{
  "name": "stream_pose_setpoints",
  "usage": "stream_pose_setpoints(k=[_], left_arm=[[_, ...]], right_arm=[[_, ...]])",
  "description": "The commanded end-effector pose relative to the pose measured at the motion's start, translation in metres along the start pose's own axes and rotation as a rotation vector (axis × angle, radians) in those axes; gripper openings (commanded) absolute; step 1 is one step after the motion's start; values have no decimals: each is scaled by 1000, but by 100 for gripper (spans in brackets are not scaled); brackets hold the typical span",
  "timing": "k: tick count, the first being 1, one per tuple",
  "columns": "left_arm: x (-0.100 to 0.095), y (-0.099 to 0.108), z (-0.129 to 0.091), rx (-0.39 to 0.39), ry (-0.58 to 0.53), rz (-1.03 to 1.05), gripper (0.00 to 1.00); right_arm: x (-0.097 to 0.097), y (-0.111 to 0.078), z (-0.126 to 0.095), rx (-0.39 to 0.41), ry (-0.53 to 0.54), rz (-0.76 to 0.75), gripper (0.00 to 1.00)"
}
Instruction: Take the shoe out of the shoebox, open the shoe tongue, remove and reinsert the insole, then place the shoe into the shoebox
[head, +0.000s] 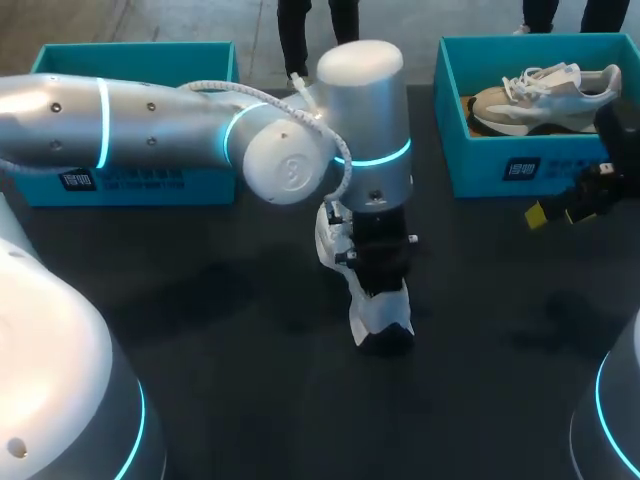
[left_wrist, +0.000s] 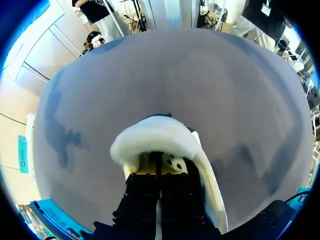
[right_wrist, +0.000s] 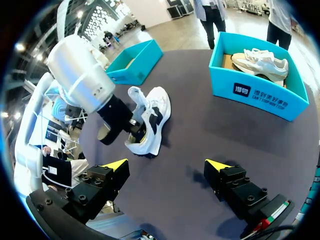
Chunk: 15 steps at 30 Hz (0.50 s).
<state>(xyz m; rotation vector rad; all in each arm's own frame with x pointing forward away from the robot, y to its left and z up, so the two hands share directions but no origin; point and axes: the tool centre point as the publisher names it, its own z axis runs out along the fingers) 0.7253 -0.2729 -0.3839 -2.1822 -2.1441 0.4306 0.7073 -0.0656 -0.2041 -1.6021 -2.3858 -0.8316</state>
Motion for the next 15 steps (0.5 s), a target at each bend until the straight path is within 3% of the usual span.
stream_pose_setpoints(k=[1,5,15], left_arm=[[14,-5,-14,-21,-13,1,0],[16,-2,-9,-28,-12,-13,0],[15,1,11,-130,29,-42,0]], right_arm=[[1,-1,0,0,-2,1,100],[1,-1,0,0,-2,1,100],[1,-1,0,0,-2,1,100]])
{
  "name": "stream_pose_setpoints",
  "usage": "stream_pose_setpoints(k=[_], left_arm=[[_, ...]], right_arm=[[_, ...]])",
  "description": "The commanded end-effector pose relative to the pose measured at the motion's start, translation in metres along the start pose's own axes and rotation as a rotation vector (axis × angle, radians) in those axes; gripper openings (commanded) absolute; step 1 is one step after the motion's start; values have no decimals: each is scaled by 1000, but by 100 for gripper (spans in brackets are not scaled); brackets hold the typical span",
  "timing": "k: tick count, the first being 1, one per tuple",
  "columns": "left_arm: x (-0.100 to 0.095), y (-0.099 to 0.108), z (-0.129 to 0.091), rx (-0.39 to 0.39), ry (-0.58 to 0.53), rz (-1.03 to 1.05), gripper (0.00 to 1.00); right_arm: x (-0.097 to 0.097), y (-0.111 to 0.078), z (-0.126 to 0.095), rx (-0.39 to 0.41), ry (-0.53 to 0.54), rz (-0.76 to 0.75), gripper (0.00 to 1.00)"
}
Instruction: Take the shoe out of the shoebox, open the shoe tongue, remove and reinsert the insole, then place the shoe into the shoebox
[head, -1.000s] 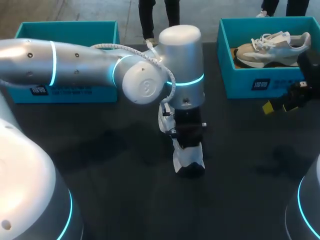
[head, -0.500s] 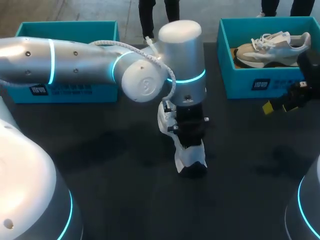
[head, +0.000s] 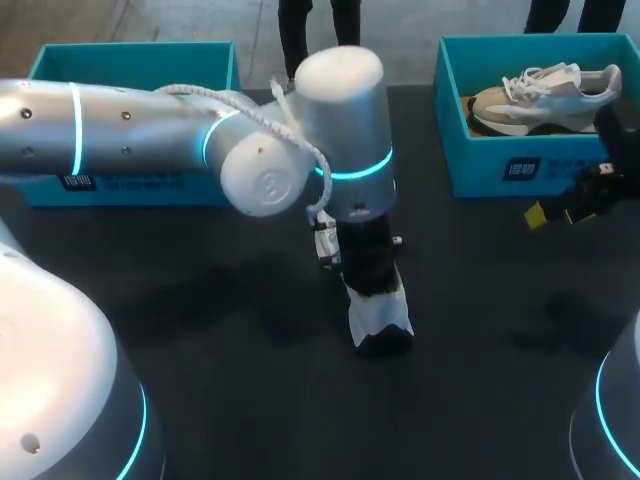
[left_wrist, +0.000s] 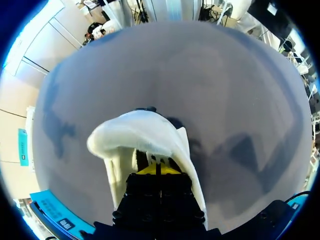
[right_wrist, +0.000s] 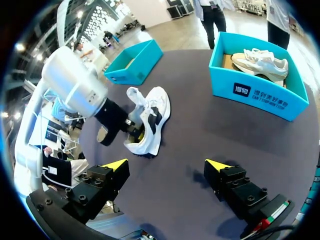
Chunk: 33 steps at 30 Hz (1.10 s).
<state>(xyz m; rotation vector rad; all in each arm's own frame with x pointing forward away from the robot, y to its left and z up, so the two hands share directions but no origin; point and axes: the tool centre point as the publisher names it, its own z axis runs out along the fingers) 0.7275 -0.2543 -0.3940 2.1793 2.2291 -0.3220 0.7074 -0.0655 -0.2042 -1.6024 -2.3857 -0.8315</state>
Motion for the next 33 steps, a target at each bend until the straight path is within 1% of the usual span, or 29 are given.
stream_pose_setpoints(k=[1,4,5,8,10,11,13,14,17,21,25,31,33], left_arm=[[-5,-3,4,-41,28,-14,0],[-4,0,-2,-82,50,-24,0],[-4,2,-7,-111,61,-29,0],[-4,6,-18,-151,56,-39,0],[-4,8,-24,-191,58,-44,0],[-4,10,-27,-225,59,-45,0],[-5,14,-31,-256,60,-51,0],[-6,17,-34,-293,65,-59,0],[-6,22,-39,-351,72,-73,0],[-4,27,-44,-402,83,-98,0],[1,33,-51,-471,89,-125,0],[3,44,-54,-506,108,-120,0],[3,47,-54,-503,114,-119,0]], right_arm=[[0,-1,0,0,-2,1,100],[0,-1,0,0,-2,1,100],[0,-1,0,0,-2,1,100],[0,-1,0,0,-2,1,100],[0,-1,0,0,-2,1,100],[0,-1,0,0,-2,1,100],[0,-1,0,0,-2,1,100],[0,-1,0,0,-2,1,100],[0,-1,0,0,-2,1,100],[0,-1,0,0,-2,1,100],[0,-1,0,0,-2,1,100],[0,-1,0,0,-2,1,100],[0,-1,0,0,-2,1,100]])
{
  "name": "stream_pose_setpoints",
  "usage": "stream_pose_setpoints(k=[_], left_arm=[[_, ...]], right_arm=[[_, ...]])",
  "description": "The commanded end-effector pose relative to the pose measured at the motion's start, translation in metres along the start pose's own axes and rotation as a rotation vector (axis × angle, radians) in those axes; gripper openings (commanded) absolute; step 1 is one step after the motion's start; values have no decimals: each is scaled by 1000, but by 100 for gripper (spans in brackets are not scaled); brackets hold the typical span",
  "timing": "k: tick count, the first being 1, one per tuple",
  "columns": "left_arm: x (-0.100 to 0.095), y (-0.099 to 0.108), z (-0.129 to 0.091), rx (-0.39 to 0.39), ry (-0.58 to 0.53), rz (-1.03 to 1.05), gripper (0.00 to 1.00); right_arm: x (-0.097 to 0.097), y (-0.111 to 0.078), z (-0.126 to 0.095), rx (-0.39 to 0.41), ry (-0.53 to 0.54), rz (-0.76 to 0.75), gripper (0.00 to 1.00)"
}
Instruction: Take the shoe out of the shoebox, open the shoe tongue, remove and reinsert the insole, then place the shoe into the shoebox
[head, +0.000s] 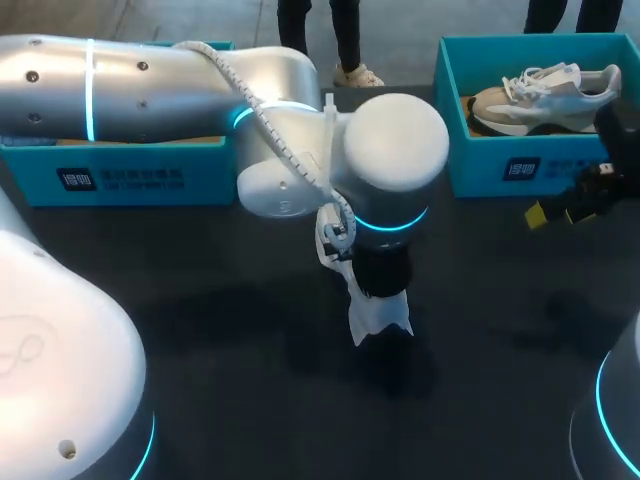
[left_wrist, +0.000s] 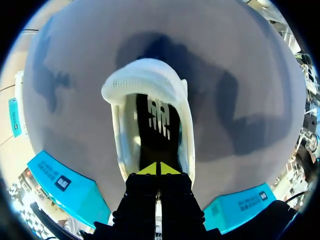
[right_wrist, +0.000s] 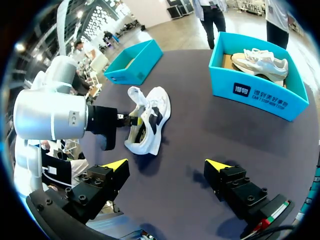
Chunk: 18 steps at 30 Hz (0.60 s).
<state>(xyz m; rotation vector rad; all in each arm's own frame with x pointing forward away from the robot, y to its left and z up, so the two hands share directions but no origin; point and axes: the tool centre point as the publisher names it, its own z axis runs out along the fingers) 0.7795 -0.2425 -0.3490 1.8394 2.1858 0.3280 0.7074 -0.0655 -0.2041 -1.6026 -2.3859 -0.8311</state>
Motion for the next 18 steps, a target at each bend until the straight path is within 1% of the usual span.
stream_pose_setpoints(k=[1,3,4,5,6,7,9,18], left_arm=[[-1,3,1,-2,7,2,0],[-2,4,2,6,7,0,2],[-2,4,2,14,6,-5,8],[-2,4,2,19,5,-6,17],[-2,4,2,21,3,-8,47],[-2,4,2,21,2,-8,84],[-3,4,1,24,1,-9,100],[-1,5,-2,33,-3,-15,100]], right_arm=[[0,-1,0,0,-2,1,100],[0,-1,0,0,-2,1,100],[0,-1,0,0,-2,1,100],[0,-1,0,0,-2,1,100],[0,-1,0,0,-2,1,100],[0,-1,0,0,-2,1,100],[0,-1,0,0,-2,1,100],[0,-1,0,0,-2,1,100]])
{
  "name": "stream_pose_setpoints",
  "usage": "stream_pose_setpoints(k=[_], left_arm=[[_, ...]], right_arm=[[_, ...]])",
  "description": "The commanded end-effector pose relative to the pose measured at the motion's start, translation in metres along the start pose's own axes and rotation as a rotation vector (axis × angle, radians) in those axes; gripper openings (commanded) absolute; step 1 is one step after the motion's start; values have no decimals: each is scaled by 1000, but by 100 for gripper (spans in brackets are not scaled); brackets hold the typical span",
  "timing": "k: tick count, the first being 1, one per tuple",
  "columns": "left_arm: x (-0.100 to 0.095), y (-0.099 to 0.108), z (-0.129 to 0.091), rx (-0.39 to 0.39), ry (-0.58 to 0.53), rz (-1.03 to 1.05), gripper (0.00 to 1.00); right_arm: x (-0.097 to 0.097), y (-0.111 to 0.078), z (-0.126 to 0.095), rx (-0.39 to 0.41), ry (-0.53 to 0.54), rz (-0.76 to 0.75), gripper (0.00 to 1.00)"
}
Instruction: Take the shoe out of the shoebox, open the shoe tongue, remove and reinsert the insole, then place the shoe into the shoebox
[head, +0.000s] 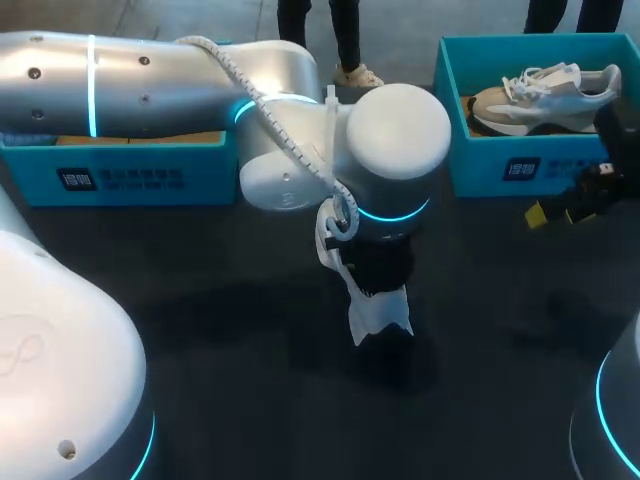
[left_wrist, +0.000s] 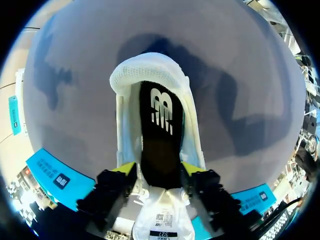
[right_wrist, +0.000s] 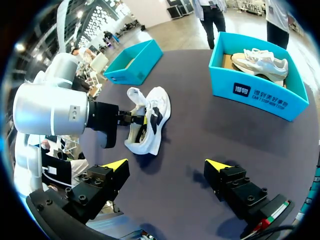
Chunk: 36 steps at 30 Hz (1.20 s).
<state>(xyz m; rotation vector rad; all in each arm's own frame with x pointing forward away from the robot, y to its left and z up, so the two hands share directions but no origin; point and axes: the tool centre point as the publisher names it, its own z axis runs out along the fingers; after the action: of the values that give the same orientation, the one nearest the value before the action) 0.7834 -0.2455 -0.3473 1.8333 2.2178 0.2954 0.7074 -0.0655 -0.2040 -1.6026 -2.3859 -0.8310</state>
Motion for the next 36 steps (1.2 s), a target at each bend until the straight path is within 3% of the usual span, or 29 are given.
stream_pose_setpoints(k=[1,14,27,36], left_arm=[[3,1,-2,9,-3,4,100],[9,6,0,36,12,1,100],[6,25,-10,47,12,31,100],[8,34,-34,55,-31,55,100]], right_arm=[[0,-1,0,0,-2,1,100],[0,-1,0,0,-2,1,100],[0,-1,0,0,-2,1,100],[0,-1,0,0,-2,1,100]])
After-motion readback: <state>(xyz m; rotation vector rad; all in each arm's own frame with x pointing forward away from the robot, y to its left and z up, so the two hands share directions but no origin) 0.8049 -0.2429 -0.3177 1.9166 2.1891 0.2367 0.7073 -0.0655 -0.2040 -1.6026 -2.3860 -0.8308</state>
